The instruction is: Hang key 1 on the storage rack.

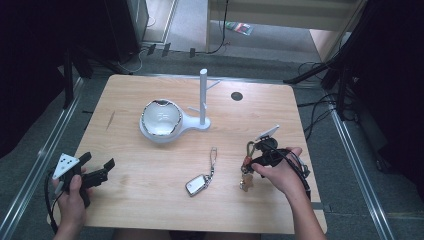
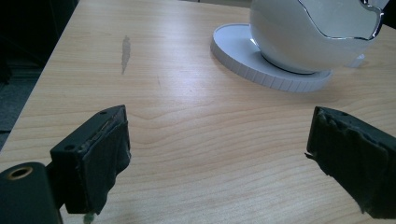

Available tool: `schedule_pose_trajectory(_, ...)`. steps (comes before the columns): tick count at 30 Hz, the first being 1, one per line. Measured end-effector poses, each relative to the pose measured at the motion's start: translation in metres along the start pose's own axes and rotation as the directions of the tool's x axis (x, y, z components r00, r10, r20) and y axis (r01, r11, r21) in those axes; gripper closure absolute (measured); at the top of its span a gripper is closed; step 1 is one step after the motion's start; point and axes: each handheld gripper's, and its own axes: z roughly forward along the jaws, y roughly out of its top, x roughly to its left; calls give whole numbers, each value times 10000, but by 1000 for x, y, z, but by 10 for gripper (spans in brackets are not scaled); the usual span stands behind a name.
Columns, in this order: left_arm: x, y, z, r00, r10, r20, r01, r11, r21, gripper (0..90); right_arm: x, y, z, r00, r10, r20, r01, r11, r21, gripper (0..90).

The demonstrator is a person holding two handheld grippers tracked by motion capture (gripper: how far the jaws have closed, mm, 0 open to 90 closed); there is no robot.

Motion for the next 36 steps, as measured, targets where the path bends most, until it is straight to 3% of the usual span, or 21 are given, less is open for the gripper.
schedule_pose_trajectory(9, 0, 0, 0, 10000, -17, 19, 17, 10000, -9, 66, 14, 18, 4, 9980, 619, 102, -618, 9980, -143, 223)
schedule_pose_trajectory(14, 0, 0, 0, 10000, -10, 18, 10, 10000, 7, 66, 20, 24, 8, 9987, 510, 56, -510, 9987, -32, 305)
schedule_pose_trajectory(20, 0, 0, 0, 10000, 12, 32, -12, 10000, 34, 66, 24, 29, 13, 9968, 802, -47, -801, 9965, 240, 360)
schedule_pose_trajectory(23, 0, 0, 0, 10000, 2, 40, -3, 10000, 33, 66, 24, 33, 17, 9926, 1210, -49, -1207, 9915, 490, 439)
schedule_pose_trajectory(27, 0, 0, 0, 10000, 5, 44, -5, 10000, 35, 66, 23, 36, 17, 9834, 1772, -384, -1742, 9820, 725, 488)
schedule_pose_trajectory(36, 0, 0, 0, 10000, 12, 44, -12, 10000, 35, 66, 23, 42, 21, 9717, 2315, -458, -2250, 9673, 1174, 560)
